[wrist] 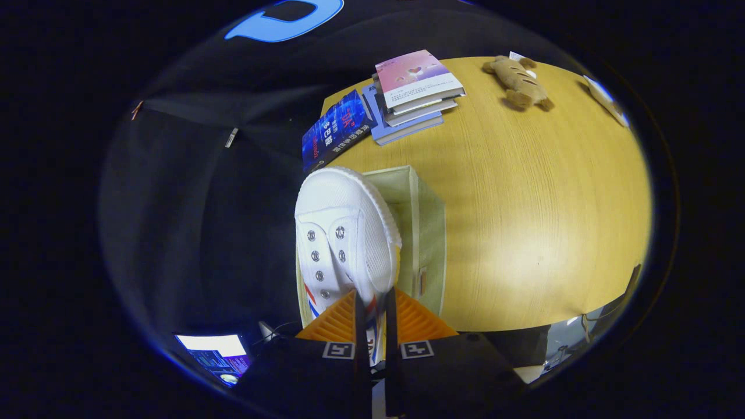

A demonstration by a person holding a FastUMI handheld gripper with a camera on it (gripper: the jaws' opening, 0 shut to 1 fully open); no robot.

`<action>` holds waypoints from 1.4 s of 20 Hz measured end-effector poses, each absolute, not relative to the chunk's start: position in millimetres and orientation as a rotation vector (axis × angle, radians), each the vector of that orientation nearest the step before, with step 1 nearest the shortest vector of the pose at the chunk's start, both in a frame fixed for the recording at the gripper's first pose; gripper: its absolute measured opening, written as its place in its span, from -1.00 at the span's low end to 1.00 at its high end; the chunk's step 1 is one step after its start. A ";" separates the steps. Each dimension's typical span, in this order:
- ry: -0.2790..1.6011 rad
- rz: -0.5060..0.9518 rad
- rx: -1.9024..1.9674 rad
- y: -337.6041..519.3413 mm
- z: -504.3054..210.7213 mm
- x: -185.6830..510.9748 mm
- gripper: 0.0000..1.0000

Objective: Open the storage box then place both shoes into the box .Put the left shoe in first, then the right shoe, with the right side of both shoes facing outward in a uniform manner.

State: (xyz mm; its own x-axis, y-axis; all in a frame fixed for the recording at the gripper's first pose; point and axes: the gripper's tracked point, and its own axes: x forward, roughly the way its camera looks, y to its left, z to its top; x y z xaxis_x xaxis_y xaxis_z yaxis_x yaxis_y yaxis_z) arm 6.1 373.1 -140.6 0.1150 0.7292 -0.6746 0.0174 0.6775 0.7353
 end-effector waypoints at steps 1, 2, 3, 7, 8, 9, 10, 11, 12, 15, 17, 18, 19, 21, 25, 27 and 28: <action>1.370 0.587 0.689 374.3 -140.8 4.8 -0.70; 1.354 0.604 0.745 379.4 -130.8 8.6 -0.47; 1.334 0.612 0.816 381.5 -116.0 13.7 -0.22; 1.312 0.607 0.810 380.8 -118.3 15.6 0.99; 1.320 0.605 0.799 379.2 -121.2 12.4 0.97; 1.324 0.602 0.795 377.4 -121.9 9.9 0.98; 1.327 0.596 0.802 376.0 -123.3 7.9 0.98; 1.331 0.590 0.811 374.2 -124.1 7.4 0.98; 1.330 0.583 0.819 371.9 -124.5 6.8 0.98; 1.306 0.576 0.825 361.6 -122.2 7.6 0.98; 1.279 0.567 0.828 350.6 -121.0 10.1 0.98; 1.265 0.558 0.825 342.4 -121.6 11.1 0.98; 1.251 0.544 0.820 332.8 -124.4 13.6 0.98; 1.220 0.507 0.819 311.1 -130.5 19.9 0.98; 1.168 0.433 0.840 259.5 -146.1 32.6 0.98; 1.140 0.405 0.827 229.2 -155.5 37.6 0.98; 1.122 0.394 0.819 212.8 -159.5 40.0 0.98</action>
